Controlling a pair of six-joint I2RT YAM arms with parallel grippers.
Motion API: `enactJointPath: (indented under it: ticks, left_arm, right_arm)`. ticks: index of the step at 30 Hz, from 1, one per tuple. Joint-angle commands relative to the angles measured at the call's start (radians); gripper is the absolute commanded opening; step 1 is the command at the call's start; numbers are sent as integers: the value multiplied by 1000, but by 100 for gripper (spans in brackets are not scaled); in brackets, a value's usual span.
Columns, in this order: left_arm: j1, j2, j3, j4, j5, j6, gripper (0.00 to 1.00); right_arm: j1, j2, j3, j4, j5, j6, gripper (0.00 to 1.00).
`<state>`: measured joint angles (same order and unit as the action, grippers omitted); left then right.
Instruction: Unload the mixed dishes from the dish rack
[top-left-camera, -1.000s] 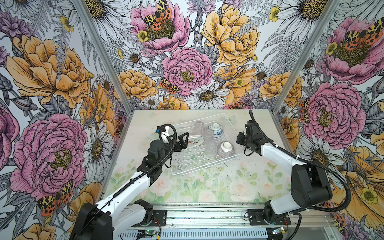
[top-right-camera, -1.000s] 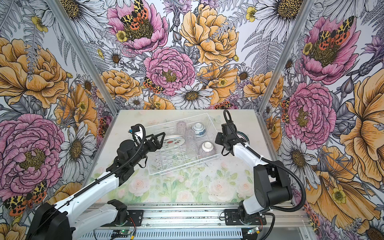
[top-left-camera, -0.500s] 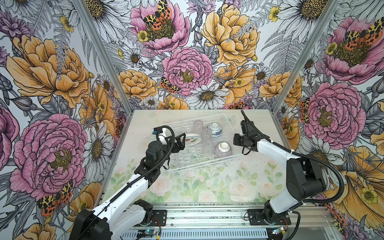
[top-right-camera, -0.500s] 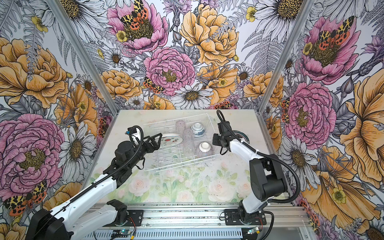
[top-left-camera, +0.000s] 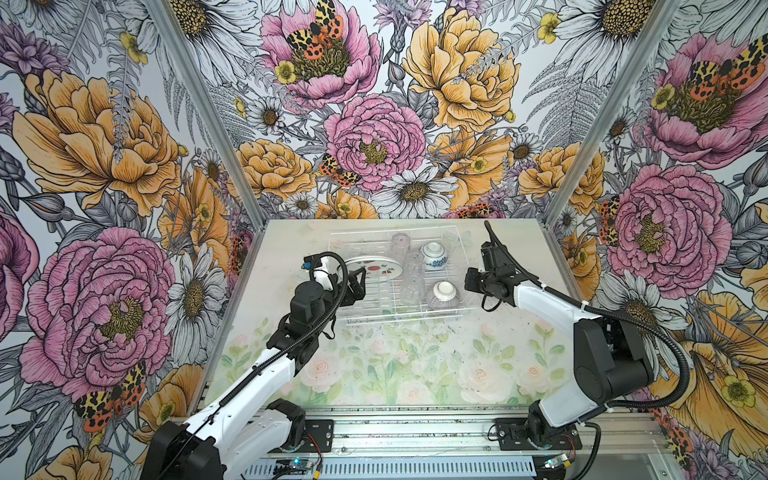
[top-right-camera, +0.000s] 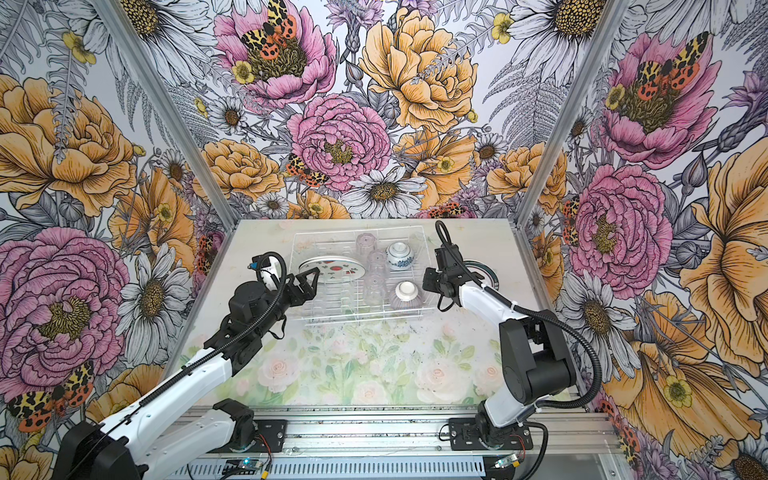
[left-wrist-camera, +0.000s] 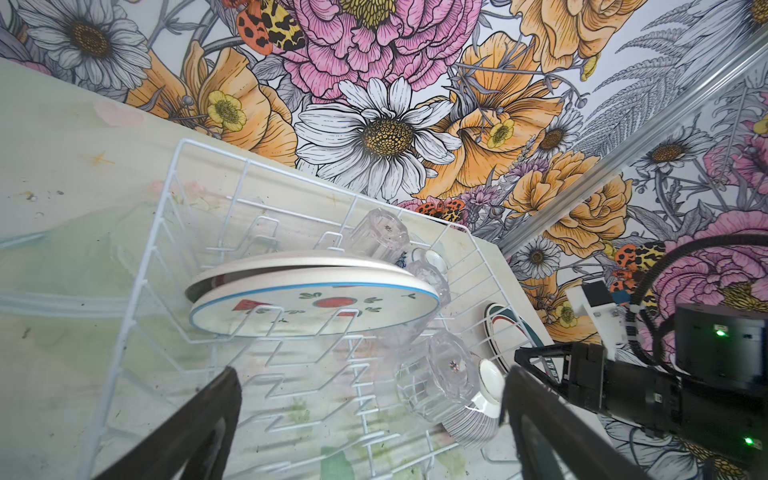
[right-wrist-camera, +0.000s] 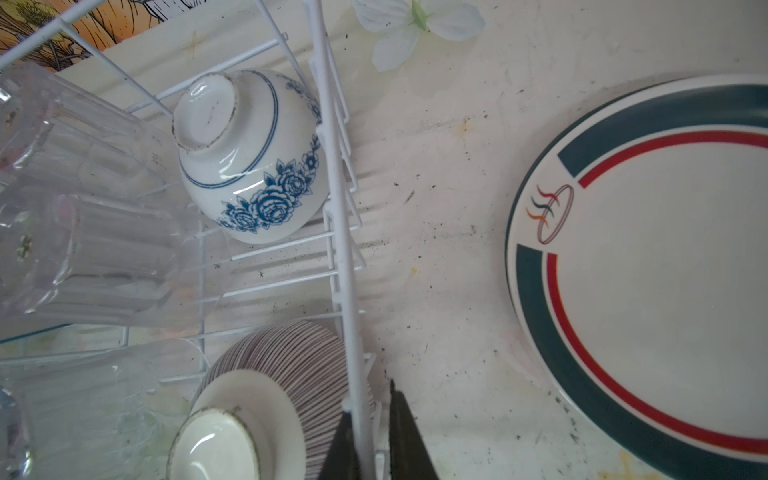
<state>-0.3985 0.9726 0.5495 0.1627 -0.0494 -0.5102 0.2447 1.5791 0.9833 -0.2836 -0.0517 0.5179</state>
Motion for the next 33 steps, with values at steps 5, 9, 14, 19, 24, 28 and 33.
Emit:
enactJointPath:
  ticks: [5, 9, 14, 19, 24, 28, 33]
  left_arm:
    - [64, 51, 22, -25, -3, 94, 99]
    - [108, 83, 44, -28, 17, 123, 99]
    - [191, 151, 99, -23, 168, 150, 99]
    - [246, 252, 163, -6, 332, 197, 99]
    - [259, 330, 237, -28, 430, 292, 99]
    - [273, 370, 263, -34, 512, 355, 98]
    - [268, 414, 281, -32, 584, 399, 91]
  right_arm:
    - [-91, -13, -68, -92, 83, 69, 14]
    - [-107, -33, -57, -95, 59, 31, 19]
    - [-121, -73, -35, -94, -3, -35, 58]
    - [-125, -135, -15, -91, -40, -88, 85]
    - [-125, -205, 0, -92, -88, -124, 99]
    - [-120, -262, 0, -89, -136, -144, 100]
    - [-107, -331, -15, -87, -158, -160, 100]
